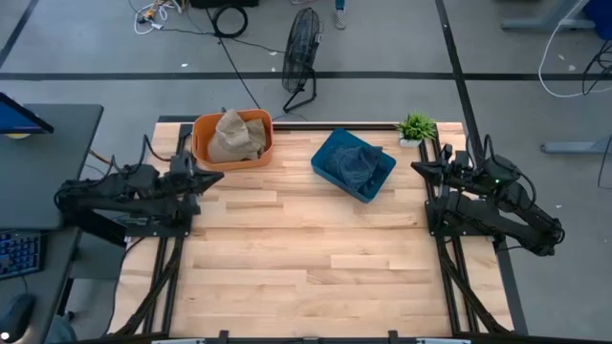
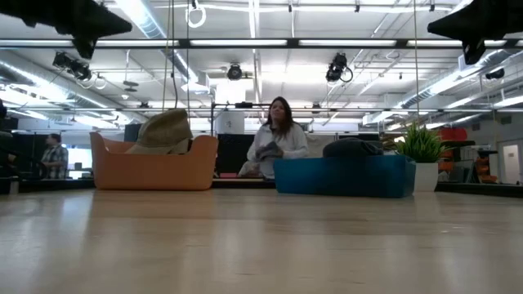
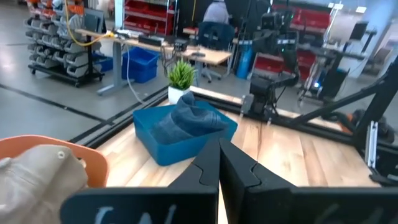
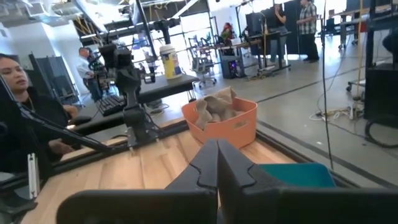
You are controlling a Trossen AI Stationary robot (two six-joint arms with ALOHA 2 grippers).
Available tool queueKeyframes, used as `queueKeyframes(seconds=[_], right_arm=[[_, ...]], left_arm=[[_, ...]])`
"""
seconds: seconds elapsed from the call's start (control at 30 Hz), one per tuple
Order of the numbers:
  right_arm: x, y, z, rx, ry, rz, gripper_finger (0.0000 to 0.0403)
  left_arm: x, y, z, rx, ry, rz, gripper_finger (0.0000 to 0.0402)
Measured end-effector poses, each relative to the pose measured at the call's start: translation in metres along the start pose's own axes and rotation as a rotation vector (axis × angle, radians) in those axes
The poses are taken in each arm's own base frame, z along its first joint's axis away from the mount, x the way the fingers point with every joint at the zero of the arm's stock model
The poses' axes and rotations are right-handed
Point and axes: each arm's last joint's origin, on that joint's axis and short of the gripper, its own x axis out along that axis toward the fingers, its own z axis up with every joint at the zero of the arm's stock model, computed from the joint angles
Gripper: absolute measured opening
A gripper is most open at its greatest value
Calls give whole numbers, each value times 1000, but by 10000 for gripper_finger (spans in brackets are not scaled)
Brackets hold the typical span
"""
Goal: Pick & Place hat
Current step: Return to Home Position
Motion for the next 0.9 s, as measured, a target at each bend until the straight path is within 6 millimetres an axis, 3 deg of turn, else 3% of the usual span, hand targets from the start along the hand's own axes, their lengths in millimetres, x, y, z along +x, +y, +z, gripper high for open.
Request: queueKeyframes(seconds=[0.27,0.9], right_arm=[[0,0,4,0,-44,-17,0],[0,3,4,-1,-38,61,0]], left_arm=[[3,6,-39,-24,-62,-12,2],[19,7,-84,-15,-102,-82,2]])
